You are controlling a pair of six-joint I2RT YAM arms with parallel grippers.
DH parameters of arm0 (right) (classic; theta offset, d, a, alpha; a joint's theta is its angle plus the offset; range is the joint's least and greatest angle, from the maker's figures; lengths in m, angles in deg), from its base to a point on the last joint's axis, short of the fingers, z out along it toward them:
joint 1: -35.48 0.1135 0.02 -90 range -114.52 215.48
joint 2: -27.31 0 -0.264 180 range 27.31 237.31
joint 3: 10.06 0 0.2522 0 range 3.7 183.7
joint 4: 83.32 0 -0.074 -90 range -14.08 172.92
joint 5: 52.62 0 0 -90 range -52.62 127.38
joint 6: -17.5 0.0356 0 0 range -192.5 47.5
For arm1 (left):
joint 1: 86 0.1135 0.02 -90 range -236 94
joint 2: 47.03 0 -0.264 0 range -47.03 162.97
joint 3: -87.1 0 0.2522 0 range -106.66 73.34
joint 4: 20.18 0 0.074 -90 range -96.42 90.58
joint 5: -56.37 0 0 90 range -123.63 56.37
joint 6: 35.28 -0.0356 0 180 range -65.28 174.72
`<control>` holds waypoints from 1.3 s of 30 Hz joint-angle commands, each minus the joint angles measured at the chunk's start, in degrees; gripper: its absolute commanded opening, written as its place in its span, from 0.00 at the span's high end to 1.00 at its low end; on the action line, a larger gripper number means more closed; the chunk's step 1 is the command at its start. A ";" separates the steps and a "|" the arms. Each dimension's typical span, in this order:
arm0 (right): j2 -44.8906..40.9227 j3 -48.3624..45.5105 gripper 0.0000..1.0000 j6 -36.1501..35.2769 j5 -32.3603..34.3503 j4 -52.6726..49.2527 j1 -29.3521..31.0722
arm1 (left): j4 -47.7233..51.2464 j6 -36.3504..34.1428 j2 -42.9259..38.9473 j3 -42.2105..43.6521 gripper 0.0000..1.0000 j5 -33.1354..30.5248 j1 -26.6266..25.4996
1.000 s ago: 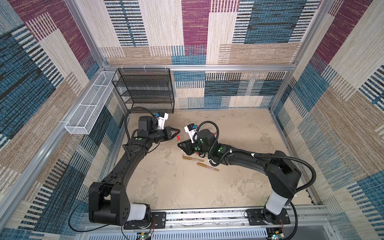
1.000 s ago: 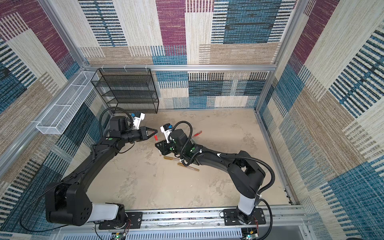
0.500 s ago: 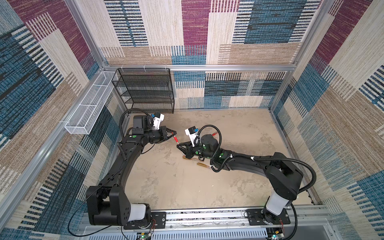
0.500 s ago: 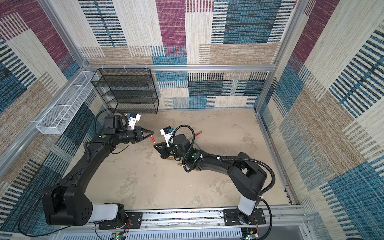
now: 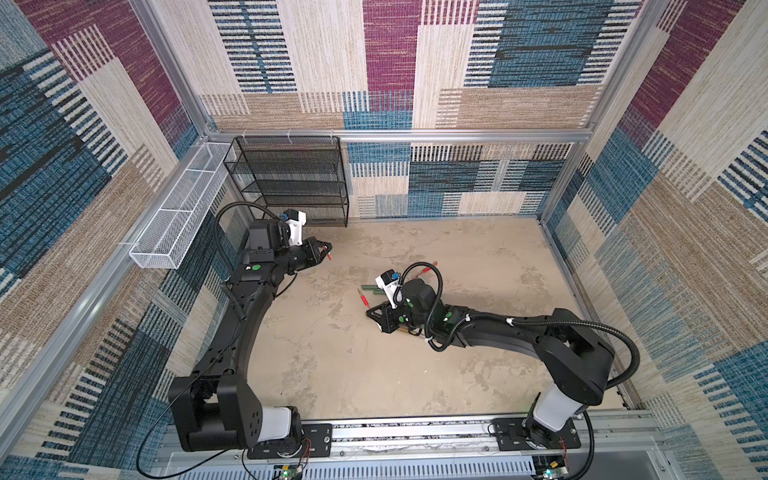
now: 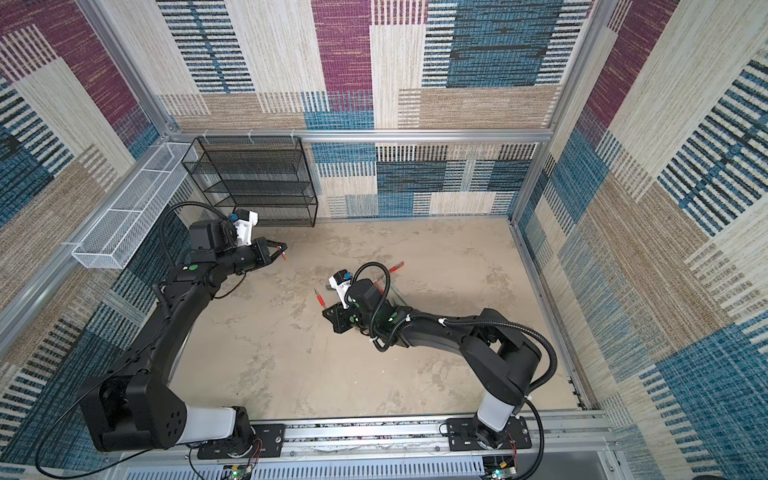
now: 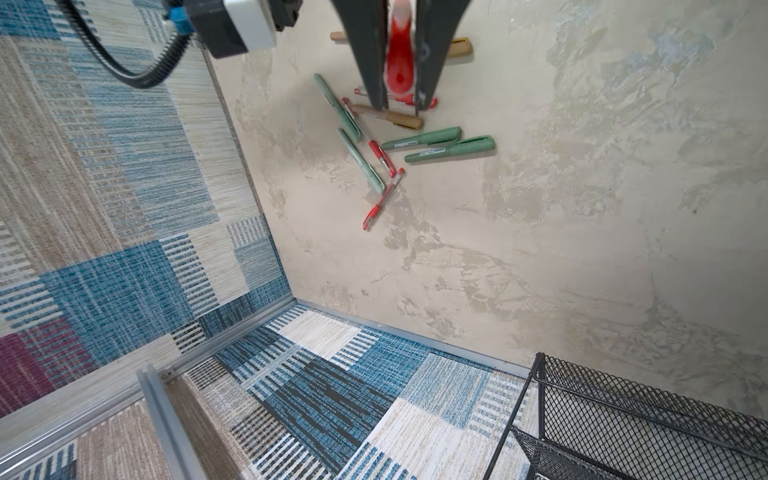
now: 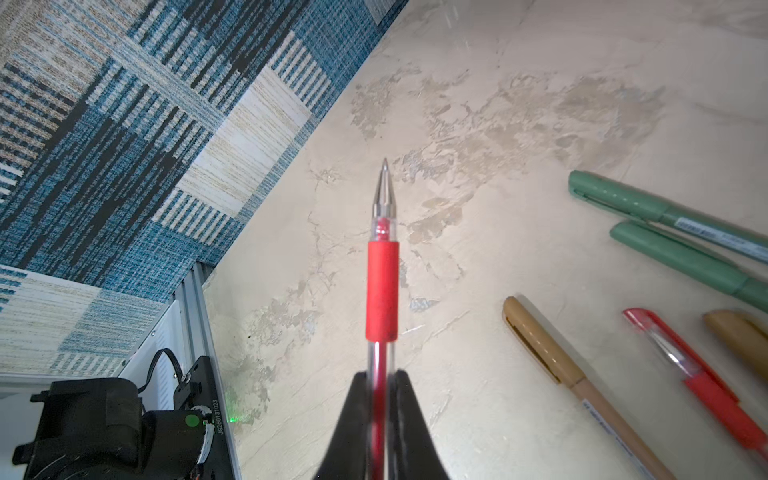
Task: Open the pen caps
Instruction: 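Pull the red cap away with the left gripper while the right holds the pen, then set the red cap on the table with the left gripper and withdraw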
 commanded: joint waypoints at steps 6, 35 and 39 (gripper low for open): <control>-6.27 -4.12 1.00 0.64 6.39 -5.12 -3.57 | 8.26 -11.99 7.88 -3.87 1.00 -17.29 0.02; -26.81 -19.02 1.00 3.15 15.59 -16.78 -11.96 | 26.13 -22.14 44.87 -26.01 0.90 -35.06 -0.93; -26.09 -18.67 1.00 2.48 16.04 -16.63 -12.22 | 26.56 -21.77 45.54 -26.61 0.86 -34.75 -1.08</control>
